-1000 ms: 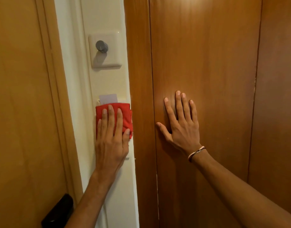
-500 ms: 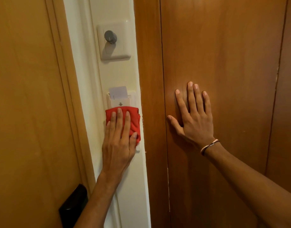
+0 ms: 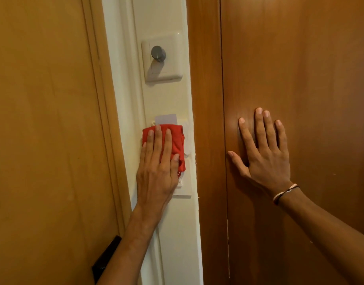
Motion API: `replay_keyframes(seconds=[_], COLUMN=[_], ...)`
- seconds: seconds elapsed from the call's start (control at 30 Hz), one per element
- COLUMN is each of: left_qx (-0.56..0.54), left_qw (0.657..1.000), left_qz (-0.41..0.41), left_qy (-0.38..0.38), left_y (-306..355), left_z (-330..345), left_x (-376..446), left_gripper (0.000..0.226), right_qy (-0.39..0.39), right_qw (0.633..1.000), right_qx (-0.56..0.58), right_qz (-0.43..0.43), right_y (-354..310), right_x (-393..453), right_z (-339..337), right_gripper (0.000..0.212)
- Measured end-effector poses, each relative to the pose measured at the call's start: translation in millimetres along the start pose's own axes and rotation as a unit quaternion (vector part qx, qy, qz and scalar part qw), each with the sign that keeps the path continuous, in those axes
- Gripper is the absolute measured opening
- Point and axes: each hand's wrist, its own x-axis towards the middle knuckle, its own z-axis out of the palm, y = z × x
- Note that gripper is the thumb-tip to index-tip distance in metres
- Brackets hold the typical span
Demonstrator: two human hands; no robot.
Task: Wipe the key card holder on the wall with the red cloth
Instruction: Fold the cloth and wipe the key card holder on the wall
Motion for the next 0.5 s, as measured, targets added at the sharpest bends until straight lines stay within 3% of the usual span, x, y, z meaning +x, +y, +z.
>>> replay_keyframes(seconds=[0.2,0.4,0.5], left_qx=[0.014,0.011,0.006], left_qw=[1.000,0.999,0.999], left_qz=[0.005,-0.021,-0.029], left_qy=[-0.021,-0.032,-0.020], left_y=[19.5,14.0,19.3], left_z=[3.8,-9.7,-6.5], left_x=[-33.6,32.8,16.5], left_gripper=[0.059,0.071,0.065], right_qy=[-0.006,0.000,0.000], right_qw=[1.000,1.000,1.000], right_qx=[0.007,0.004,0.003], right_qz=[0.003,0.002,0.002], right_y=[0.0,0.0,-0.1], right_x=[-0.3,-0.1,-0.9], right_z=[-1.9,-1.4,-1.9], right_gripper=[0.088,0.088,0.088])
